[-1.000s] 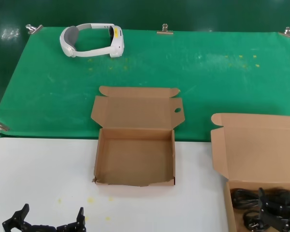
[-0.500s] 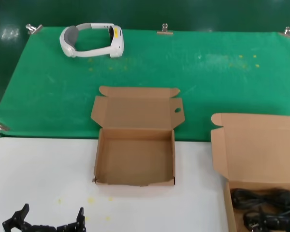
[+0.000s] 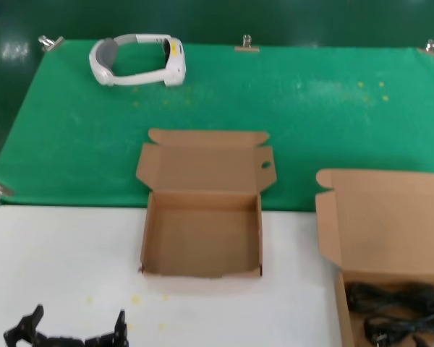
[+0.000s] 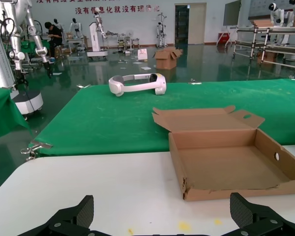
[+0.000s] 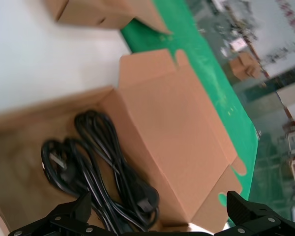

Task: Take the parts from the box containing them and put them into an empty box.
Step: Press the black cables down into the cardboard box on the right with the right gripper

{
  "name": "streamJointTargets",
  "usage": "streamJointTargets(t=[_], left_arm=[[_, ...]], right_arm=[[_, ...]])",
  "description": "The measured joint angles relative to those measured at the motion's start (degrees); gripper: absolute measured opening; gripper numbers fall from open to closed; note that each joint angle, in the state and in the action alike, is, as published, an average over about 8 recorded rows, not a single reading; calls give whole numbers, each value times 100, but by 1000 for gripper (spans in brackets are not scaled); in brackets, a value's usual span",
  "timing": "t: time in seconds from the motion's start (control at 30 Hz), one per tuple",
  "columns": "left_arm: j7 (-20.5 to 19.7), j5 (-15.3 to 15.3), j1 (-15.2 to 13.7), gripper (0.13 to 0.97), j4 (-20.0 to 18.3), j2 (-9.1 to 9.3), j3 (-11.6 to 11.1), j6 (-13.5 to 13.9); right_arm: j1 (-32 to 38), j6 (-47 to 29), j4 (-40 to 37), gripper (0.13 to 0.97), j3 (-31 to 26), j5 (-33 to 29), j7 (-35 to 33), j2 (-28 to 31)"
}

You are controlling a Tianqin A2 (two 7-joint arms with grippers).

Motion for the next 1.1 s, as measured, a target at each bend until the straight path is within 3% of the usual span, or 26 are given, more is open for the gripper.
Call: streamJointTargets(t=[0.23, 0.4, 0.7, 1.1], left_arm=[[0, 0, 0, 966, 0, 0, 0, 0], [0, 0, 0, 966, 0, 0, 0, 0], [0, 0, 0, 966, 0, 0, 0, 0], [0, 0, 0, 966, 0, 0, 0, 0]], right_arm=[[810, 146, -332, 966, -847, 781, -1429, 218], [1232, 60, -681, 966, -1180, 972, -2017, 155], [1787, -364, -1482, 966, -1703, 1115, -2409, -236], [2000, -680, -2076, 966, -1995, 1138, -2565, -577]])
